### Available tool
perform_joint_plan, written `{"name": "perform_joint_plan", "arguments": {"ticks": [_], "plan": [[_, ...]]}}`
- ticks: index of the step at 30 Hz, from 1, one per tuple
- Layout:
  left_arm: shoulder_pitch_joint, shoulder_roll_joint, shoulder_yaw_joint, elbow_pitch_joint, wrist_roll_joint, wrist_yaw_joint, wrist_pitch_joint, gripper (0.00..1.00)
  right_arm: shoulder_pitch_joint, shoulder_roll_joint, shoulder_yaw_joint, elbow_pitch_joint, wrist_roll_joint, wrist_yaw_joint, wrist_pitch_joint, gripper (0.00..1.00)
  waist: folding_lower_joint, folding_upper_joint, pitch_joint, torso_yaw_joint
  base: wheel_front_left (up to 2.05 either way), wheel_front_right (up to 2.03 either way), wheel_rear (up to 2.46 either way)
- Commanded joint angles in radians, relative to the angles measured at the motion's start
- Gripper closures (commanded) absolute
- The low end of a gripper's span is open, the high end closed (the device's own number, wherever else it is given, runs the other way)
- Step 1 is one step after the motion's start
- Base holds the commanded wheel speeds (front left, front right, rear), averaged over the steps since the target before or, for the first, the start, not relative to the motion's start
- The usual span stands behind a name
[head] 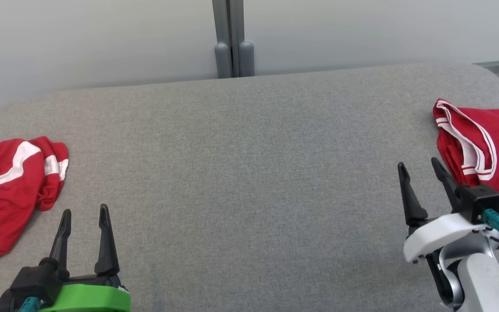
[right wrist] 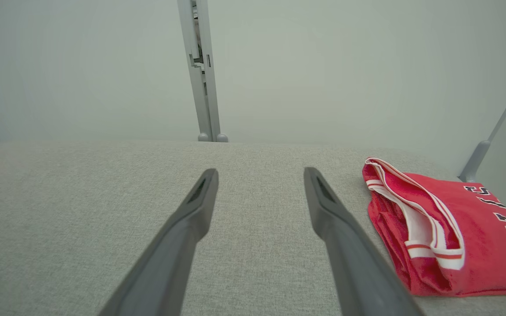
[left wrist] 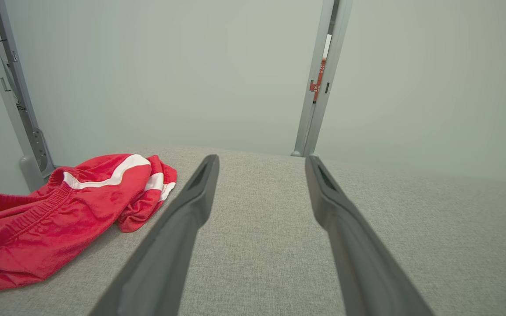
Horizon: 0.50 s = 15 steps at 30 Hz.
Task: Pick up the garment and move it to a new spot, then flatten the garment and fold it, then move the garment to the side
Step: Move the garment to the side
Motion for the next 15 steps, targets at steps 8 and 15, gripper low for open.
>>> {"name": "perform_joint_plan", "arguments": {"ticks": [8, 15], "plan": [[0.006, 0.001, -0.026, 0.055, 0.009, 0.006, 0.0, 0.0, 0.064, 0.037, 0.032, 0.036, -0.002, -0.001, -0.02, 0.0, 0.0001, 0.0, -0.05, -0.013, 0.0, 0.0, 0.0], [-0.011, 0.0, -0.037, 0.076, 0.011, -0.002, 0.0, 0.0, 0.06, 0.052, 0.03, 0.062, -0.009, -0.001, -0.034, 0.0, 0.0001, 0.0, -0.048, -0.024, 0.0, 0.0, 0.0]]}}
